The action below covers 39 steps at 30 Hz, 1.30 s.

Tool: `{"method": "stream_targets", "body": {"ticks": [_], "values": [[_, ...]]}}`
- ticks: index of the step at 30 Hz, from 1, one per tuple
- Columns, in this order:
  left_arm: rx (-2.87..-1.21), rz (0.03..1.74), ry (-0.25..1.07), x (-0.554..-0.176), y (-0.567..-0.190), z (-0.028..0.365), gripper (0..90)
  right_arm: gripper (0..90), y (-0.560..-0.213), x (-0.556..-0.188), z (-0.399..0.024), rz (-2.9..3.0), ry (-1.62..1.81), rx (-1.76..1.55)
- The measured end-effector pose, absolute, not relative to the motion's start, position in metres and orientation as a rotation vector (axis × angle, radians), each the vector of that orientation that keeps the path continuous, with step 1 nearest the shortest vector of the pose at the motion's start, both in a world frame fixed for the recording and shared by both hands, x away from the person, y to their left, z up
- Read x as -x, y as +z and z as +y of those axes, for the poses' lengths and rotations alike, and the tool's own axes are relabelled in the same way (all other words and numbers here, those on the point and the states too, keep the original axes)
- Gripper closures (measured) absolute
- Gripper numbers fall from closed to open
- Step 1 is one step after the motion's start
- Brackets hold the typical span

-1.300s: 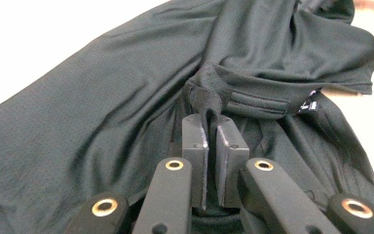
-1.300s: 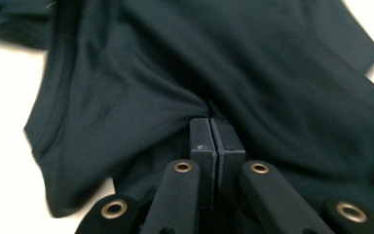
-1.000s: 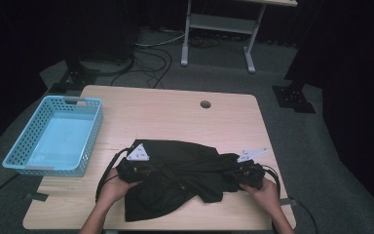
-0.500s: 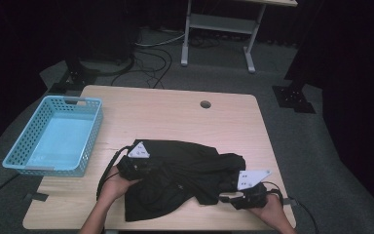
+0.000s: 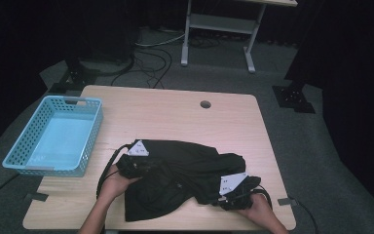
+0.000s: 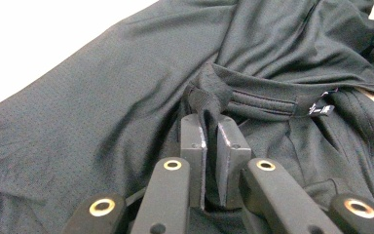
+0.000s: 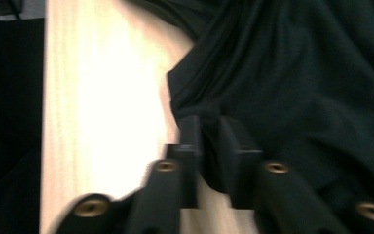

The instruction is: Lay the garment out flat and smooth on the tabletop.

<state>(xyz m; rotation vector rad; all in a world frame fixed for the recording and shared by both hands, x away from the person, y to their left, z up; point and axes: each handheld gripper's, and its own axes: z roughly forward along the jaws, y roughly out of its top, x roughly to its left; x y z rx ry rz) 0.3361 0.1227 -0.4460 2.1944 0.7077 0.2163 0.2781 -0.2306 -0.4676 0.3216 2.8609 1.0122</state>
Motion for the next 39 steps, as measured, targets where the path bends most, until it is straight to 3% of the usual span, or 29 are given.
{"method": "stream_targets", "body": {"ticks": [2, 9, 15, 24, 32, 39], "values": [[-2.193, 0.705, 0.215, -0.335, -0.446, 0.123, 83.9, 88.2, -0.466, -0.279, -0.230, 2.862, 0.984, -0.360], [-2.173, 0.692, 0.220, -0.335, -0.440, 0.123, 83.9, 89.2, -0.439, -0.291, -0.245, 2.792, 1.220, -0.504], [-2.138, 0.723, 0.266, -0.346, -0.434, 0.119, 83.9, 89.3, -0.413, -0.334, -0.268, 2.569, 1.302, -0.783], [-2.187, 0.776, 0.217, -0.366, -0.457, 0.108, 83.9, 89.4, -0.456, -0.386, -0.267, 2.651, 1.161, -1.067], [-2.229, 0.767, 0.172, -0.365, -0.466, 0.104, 83.3, 89.4, -0.465, -0.387, -0.275, 2.721, 1.244, -1.107], [-2.264, 0.726, 0.127, -0.349, -0.466, 0.102, 83.0, 89.4, -0.465, -0.366, -0.277, 2.772, 1.233, -1.053]]}}
